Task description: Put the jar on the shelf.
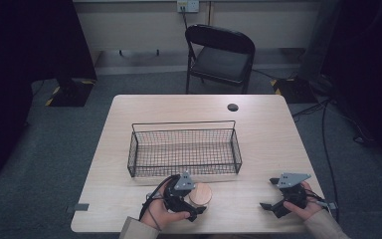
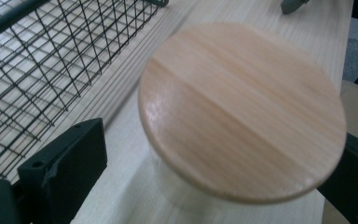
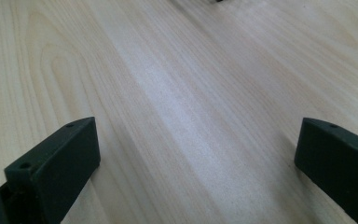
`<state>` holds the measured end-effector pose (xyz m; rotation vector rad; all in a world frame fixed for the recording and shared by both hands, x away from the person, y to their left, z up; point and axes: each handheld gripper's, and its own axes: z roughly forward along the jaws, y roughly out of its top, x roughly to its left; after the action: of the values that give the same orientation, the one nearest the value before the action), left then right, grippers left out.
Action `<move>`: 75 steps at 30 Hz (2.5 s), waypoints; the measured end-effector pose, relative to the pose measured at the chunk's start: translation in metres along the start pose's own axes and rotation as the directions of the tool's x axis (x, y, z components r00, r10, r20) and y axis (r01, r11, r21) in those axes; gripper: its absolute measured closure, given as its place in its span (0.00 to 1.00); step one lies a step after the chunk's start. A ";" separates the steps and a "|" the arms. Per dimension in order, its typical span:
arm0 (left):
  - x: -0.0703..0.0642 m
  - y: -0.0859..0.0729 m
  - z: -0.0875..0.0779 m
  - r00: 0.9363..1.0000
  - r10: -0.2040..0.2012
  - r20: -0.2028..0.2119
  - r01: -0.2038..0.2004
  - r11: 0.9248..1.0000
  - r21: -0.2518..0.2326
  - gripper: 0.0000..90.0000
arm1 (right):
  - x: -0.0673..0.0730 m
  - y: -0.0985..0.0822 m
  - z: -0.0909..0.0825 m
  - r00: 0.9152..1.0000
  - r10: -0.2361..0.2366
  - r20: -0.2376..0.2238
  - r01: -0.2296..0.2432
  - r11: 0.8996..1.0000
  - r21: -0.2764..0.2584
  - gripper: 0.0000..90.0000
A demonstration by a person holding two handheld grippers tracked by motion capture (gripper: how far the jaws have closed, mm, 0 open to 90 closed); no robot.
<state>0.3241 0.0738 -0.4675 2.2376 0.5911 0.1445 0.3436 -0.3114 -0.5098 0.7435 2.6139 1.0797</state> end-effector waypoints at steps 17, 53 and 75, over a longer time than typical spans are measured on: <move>-0.005 0.011 0.011 1.000 0.022 0.013 -0.023 1.000 0.020 0.14 | 0.000 0.000 0.000 1.000 0.000 0.000 0.000 1.000 0.000 0.00; 0.001 0.023 -0.010 0.999 0.018 -0.028 -0.017 1.000 0.025 0.26 | 0.000 0.000 0.000 1.000 0.000 0.000 0.000 1.000 0.000 0.00; 0.014 0.043 -0.033 0.998 -0.011 -0.057 0.012 1.000 0.015 0.26 | 0.000 0.000 0.000 1.000 0.000 0.000 0.000 1.000 0.000 0.00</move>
<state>0.3430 0.0785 -0.4152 2.2507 0.6373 0.1990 0.3436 -0.3114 -0.5098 0.7438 2.6140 1.0802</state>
